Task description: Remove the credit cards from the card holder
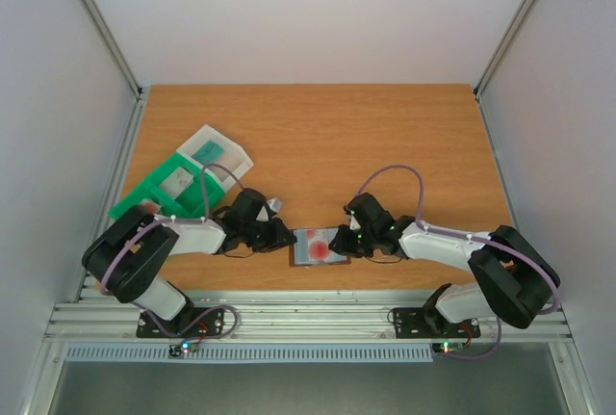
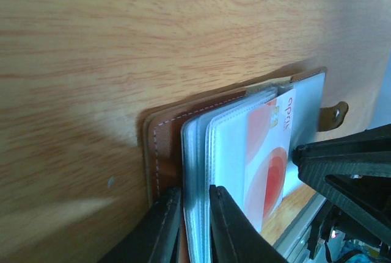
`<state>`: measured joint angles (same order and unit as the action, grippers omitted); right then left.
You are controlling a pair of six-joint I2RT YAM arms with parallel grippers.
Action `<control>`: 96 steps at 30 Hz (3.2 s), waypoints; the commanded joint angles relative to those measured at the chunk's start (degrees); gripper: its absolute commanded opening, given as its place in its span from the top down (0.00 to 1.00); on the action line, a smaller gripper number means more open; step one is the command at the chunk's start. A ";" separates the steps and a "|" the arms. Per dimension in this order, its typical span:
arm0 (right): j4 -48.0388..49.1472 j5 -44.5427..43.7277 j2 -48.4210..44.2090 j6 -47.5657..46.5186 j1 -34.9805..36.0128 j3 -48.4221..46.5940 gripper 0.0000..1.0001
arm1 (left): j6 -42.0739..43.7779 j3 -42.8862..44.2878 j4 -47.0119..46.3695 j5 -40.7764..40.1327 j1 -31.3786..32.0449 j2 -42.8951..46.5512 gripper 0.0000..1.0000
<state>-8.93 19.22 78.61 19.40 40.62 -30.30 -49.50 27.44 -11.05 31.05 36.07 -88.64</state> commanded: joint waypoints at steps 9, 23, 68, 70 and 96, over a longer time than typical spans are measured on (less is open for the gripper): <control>11.91 5.97 3.14 2.95 -2.83 5.57 0.78 | 1.85 6.77 14.58 -8.21 6.21 4.58 0.74; 15.56 7.42 5.40 3.71 -3.81 7.01 0.78 | 1.47 7.41 15.57 -11.38 7.30 7.74 0.67; 19.44 14.86 1.17 2.20 -8.57 10.22 0.99 | -0.59 3.23 3.07 -8.99 7.36 -1.91 0.87; 17.74 14.68 -0.28 1.61 -8.80 10.06 0.99 | -0.60 3.28 3.06 -8.99 7.34 -1.77 0.87; -27.29 23.89 -24.22 -18.42 -8.98 -8.14 0.99 | 10.62 15.36 28.48 0.34 7.39 20.87 0.46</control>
<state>-28.34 36.03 58.61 5.54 31.92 -35.24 -43.83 40.42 11.35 27.70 43.22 -71.33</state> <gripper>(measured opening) 0.020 0.525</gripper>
